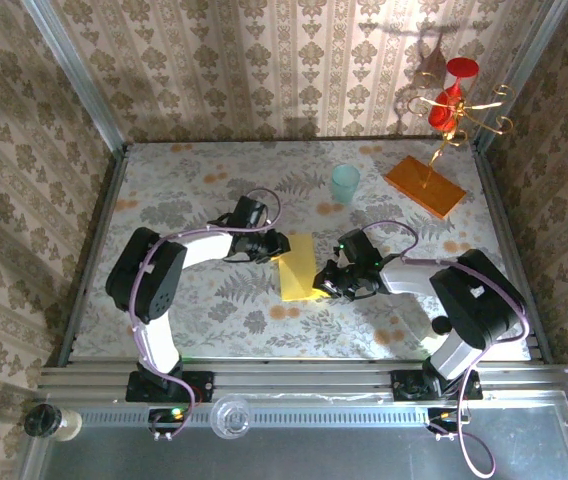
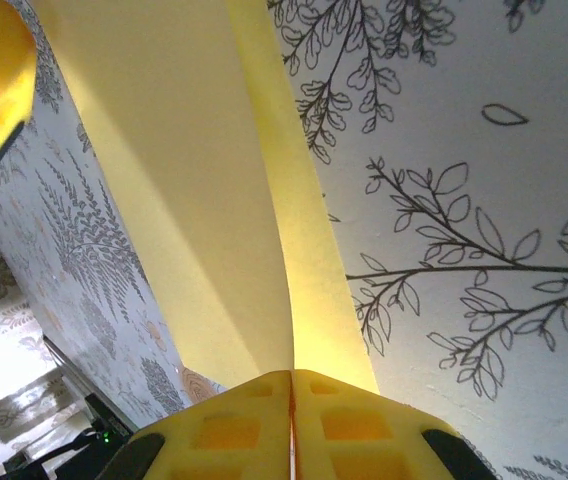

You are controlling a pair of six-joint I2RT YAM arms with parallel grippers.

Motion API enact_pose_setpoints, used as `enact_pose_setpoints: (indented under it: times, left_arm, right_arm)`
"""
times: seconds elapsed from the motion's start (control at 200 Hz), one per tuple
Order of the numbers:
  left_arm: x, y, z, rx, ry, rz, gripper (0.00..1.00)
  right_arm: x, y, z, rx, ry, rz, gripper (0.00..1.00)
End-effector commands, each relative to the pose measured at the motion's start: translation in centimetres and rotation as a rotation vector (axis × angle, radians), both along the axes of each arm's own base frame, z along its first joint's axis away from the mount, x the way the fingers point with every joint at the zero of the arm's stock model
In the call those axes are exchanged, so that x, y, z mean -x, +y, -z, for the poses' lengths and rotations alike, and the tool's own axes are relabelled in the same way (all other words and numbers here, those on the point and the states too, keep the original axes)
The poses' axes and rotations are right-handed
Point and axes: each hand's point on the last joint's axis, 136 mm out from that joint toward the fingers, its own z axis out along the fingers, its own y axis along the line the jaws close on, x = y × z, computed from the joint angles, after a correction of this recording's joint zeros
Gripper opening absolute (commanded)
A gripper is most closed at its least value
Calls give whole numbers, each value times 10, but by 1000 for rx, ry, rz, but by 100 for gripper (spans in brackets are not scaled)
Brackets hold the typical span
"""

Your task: Fold a paper plane with a square sheet of paper (pick it up from the middle)

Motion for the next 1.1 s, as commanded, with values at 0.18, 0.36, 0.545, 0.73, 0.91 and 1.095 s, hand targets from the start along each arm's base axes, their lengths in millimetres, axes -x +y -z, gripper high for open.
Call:
enact_pose_setpoints:
  times: [0.18, 0.36, 0.545, 0.73, 0.91, 1.095]
  left_arm:
    - [-10, -5, -15, 69, -54, 57, 26]
    - [-9, -4, -2, 52, -20, 61, 21]
    - [-2, -4, 14, 32, 23, 73, 18]
    - [-1, 1, 20, -13, 30, 69, 17]
    - [0, 1, 22, -20, 34, 75, 17]
    - [1, 1, 25, -20, 38, 79, 17]
  right_arm:
    - [10, -9, -4, 44, 15, -25, 7]
    - [11, -9, -7, 42, 14, -28, 5]
    - [9, -3, -13, 16, 15, -42, 5]
    - [5, 3, -20, -8, 10, -53, 5]
    - [-4, 16, -33, -76, -32, -82, 5]
    - [-11, 38, -39, -140, -54, -138, 5]
